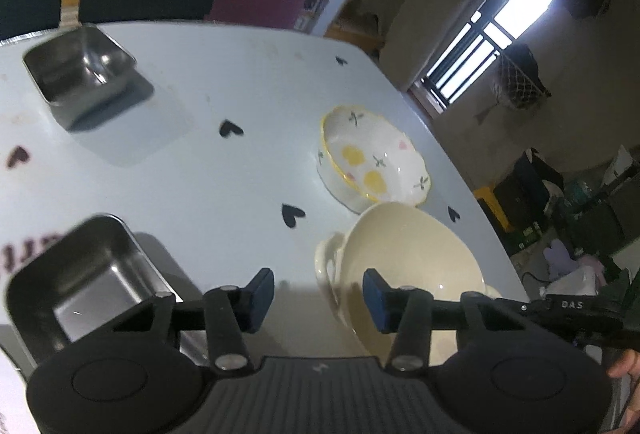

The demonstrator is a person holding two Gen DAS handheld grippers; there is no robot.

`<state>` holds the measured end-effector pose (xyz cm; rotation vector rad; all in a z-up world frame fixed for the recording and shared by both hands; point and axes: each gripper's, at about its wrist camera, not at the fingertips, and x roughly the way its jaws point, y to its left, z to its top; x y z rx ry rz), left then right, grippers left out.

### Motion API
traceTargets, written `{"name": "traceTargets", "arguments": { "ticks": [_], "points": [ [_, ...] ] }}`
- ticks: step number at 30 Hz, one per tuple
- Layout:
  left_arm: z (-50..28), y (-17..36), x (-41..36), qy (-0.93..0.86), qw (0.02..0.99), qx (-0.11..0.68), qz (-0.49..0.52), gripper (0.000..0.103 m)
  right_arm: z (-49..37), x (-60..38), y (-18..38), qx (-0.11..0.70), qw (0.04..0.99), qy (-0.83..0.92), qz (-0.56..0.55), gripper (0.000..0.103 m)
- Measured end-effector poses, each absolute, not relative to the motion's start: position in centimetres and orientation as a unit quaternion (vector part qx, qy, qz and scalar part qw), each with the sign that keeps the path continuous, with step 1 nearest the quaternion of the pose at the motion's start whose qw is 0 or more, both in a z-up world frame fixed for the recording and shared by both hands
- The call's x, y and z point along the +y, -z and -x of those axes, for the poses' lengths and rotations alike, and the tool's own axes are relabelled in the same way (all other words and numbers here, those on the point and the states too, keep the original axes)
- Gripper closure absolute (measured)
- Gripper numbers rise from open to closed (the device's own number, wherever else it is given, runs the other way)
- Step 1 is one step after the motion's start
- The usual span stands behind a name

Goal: Organize plates and bowls

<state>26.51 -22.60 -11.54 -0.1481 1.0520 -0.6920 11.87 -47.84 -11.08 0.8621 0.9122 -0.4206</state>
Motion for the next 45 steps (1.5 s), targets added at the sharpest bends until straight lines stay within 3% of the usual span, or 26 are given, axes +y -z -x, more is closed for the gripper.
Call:
{"name": "traceTargets", "arguments": {
  "ticks": [3, 15, 22, 30, 45],
  "points": [
    [-26.9, 12.4, -23.1, 0.326, 0.796, 0.504, 0.084, 0.053, -12.0, -47.6, 11.2, 0.434, 0.794, 0.173, -0.389, 0.091],
    [-27.5, 13.3, -25.0, 0.332, 0.794, 0.501, 0.089, 0.058, -12.0, -47.1, 10.3, 0.435, 0.811, 0.156, -0.360, 0.071],
    [-27.8, 13.9, -25.4, 0.329, 0.795, 0.502, 0.084, 0.059, -12.8, -46.3, 10.9, 0.467, 0.809, 0.152, -0.324, 0.073],
    [-27.7, 14.3, -26.2, 0.346, 0.782, 0.511, 0.087, 0.080, -12.7, -48.0, 11.1, 0.456, 0.808, 0.163, -0.334, 0.075],
    [-28.1, 15.2, -27.4, 0.346, 0.775, 0.525, 0.054, 0.084, -12.4, -48.2, 11.6, 0.454, 0.810, 0.157, -0.337, 0.076]
  ]
}}
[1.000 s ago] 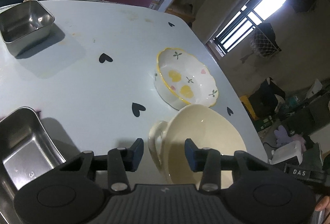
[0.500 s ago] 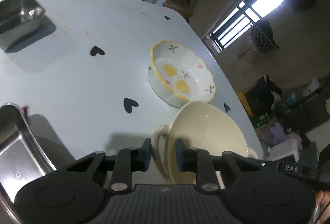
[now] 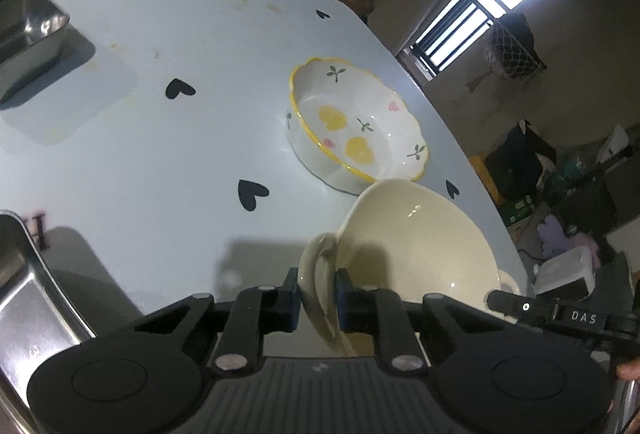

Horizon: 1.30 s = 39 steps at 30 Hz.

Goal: Organize plates and bowls

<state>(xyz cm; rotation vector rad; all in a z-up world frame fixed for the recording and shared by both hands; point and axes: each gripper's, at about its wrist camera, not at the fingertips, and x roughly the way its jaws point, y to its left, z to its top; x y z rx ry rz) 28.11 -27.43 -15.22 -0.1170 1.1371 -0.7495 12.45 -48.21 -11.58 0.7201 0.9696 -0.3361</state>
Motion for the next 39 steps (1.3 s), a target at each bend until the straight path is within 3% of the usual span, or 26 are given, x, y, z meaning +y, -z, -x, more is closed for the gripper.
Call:
{"name": "traceTargets", "arguments": {
  "ticks": [18, 25, 39],
  "points": [
    [-28.0, 15.9, -28.3, 0.341, 0.776, 0.528, 0.048, 0.084, -13.0, -47.1, 11.6, 0.458, 0.828, 0.149, -0.286, 0.074],
    [-28.2, 16.2, -28.0, 0.338, 0.772, 0.532, 0.078, 0.085, -12.2, -48.8, 12.7, 0.425, 0.823, 0.142, -0.350, 0.077],
    [-27.0, 15.0, -27.9, 0.341, 0.799, 0.492, 0.060, 0.084, -12.1, -47.5, 11.5, 0.417, 0.852, 0.126, -0.290, 0.076]
  ]
}}
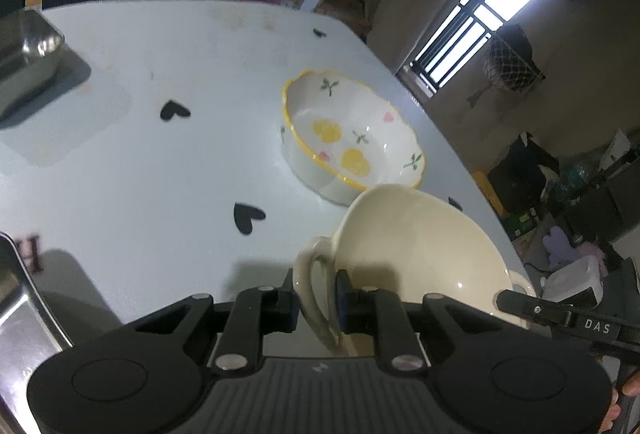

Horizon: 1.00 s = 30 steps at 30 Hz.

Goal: Organize plates and bowls

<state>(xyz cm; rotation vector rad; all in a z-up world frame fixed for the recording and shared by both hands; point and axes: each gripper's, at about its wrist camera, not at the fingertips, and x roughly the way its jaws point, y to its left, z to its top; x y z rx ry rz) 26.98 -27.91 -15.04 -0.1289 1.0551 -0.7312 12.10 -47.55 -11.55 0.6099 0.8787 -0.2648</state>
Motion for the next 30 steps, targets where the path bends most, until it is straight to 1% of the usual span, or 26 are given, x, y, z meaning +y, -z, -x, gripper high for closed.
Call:
{"name": "traceTargets", "arguments": {
  "ticks": [13, 22, 30],
  "points": [
    [-25.6, 10.5, -24.6, 0.330, 0.823, 0.453, 0.099, 0.084, -11.1, -45.5, 7.0, 0.361, 0.887, 0.110, -0.266, 0.077],
    [-23.6, 6.5, -19.5, 0.303, 0.850, 0.413, 0.125, 0.084, -11.0, -42.6, 3.7, 0.318, 0.909, 0.070, -0.259, 0.078],
    [-21.8, 4.0, -14.1, 0.273, 0.868, 0.390, 0.144, 0.084, -12.2, -40.0, 1.9, 0.300, 0.922, 0.033, -0.244, 0.079]
  ]
}}
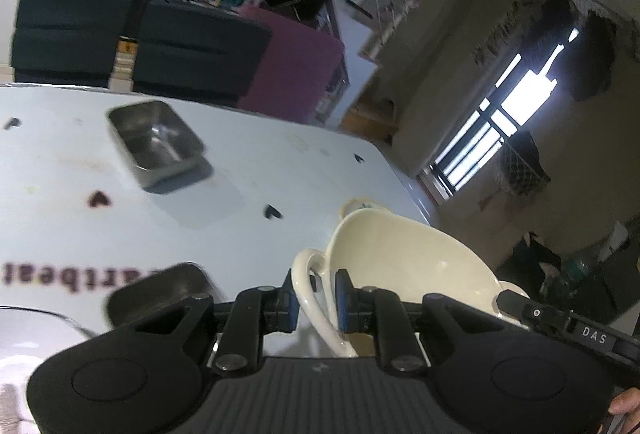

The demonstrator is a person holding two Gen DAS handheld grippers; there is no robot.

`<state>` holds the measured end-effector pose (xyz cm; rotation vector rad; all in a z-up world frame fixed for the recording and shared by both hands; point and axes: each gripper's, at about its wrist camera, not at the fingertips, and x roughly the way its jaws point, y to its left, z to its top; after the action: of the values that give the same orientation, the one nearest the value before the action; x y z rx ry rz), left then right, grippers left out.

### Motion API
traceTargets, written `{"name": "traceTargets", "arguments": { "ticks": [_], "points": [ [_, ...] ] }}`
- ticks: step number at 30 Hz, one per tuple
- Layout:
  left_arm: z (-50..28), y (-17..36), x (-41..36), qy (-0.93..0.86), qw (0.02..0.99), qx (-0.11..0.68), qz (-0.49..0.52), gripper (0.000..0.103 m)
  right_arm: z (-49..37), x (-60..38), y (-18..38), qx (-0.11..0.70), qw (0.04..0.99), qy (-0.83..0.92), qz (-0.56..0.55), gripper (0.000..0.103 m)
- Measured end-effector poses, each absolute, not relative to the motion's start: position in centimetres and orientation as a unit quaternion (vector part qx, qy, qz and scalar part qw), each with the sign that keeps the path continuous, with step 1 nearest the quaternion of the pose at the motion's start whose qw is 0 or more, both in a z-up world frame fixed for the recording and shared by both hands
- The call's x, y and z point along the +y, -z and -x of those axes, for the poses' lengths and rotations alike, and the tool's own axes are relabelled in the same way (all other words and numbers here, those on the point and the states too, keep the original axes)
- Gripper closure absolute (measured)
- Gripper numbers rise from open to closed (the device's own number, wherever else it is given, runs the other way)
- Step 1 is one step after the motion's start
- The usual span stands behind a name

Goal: Organize plates and bowls

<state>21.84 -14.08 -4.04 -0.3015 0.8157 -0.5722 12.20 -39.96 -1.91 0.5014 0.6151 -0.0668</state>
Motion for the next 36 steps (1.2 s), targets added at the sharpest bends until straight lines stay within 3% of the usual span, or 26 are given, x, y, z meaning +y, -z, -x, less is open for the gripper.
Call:
{"name": "traceTargets", "arguments": {
  "ticks": [16, 36],
  "points": [
    [-18.1, 0.8, -1.7, 0.208, 0.901, 0.330, 0.190, 0.084, -15.2, -33.7, -0.7, 0.266, 0.941, -0.069, -0.199, 0.080],
    [-13.9, 2.0, 8.6, 0.135, 0.921, 0.307, 0.196, 0.084, -16.9, -26.4, 0.0, 0.305, 0.923, -0.163, -0.168, 0.079]
  ]
}}
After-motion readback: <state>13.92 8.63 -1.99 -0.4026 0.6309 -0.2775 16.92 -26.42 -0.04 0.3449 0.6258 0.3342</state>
